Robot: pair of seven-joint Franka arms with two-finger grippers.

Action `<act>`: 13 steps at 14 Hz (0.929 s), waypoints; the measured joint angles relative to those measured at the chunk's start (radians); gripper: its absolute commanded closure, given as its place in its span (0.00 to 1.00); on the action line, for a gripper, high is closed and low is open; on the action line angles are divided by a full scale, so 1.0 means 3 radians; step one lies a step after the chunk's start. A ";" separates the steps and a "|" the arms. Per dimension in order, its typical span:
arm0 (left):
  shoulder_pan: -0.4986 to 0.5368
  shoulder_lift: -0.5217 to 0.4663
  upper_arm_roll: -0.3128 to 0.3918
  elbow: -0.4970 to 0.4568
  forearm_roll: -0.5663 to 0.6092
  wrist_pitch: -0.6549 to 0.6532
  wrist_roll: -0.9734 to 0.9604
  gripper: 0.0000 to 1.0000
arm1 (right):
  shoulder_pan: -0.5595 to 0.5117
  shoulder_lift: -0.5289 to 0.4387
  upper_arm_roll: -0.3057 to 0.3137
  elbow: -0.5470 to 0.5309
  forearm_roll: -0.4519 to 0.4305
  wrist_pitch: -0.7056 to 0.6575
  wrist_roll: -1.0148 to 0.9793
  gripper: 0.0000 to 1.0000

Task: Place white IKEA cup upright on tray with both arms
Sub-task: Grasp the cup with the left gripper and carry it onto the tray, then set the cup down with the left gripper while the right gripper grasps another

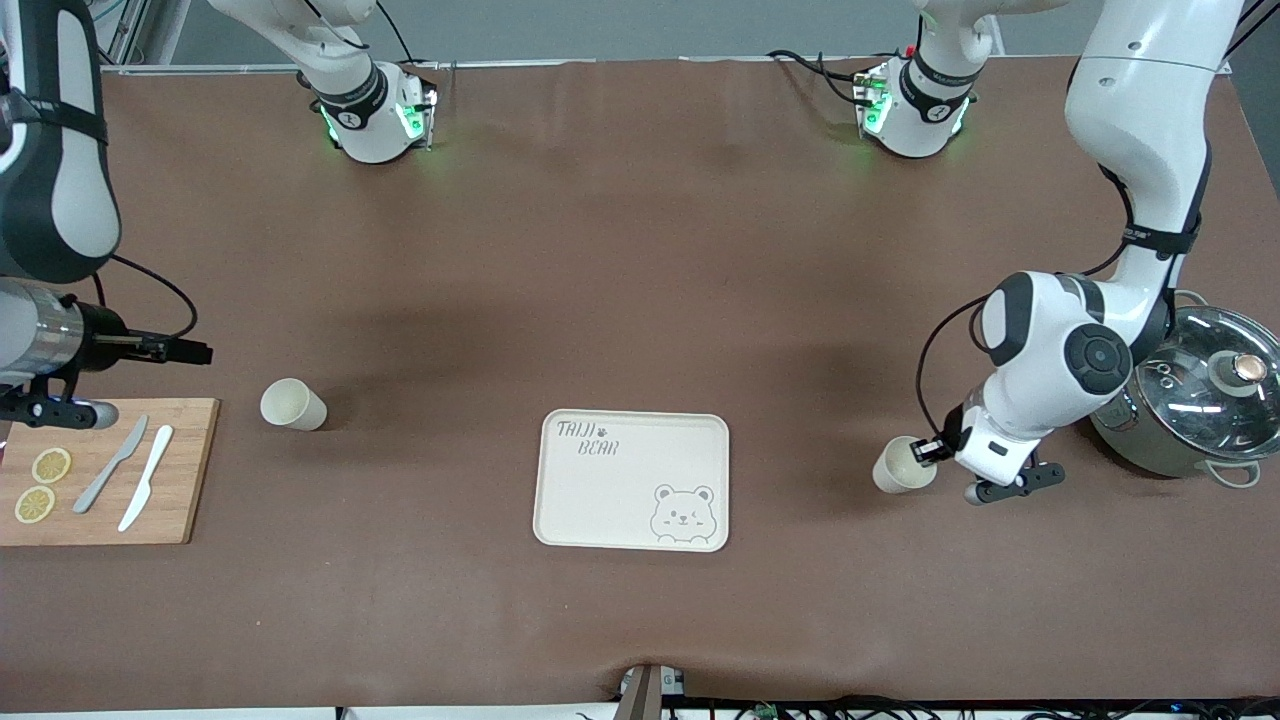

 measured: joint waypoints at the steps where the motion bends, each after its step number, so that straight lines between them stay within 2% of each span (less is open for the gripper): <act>1: -0.0076 -0.0001 -0.0017 0.0044 0.0000 0.0000 -0.0112 1.00 | -0.0013 0.0000 -0.0002 -0.0124 0.0000 0.0132 0.0000 0.00; 7: -0.0691 0.0051 -0.0025 0.0350 0.0000 -0.0002 -0.1025 1.00 | -0.0113 -0.0002 -0.0006 -0.0556 0.0003 0.0726 0.0004 0.00; 13: -0.1091 0.0509 0.0026 0.0879 0.0000 -0.0004 -0.1587 1.00 | -0.0093 0.0058 0.0046 -0.1069 0.0006 0.1635 0.0060 0.00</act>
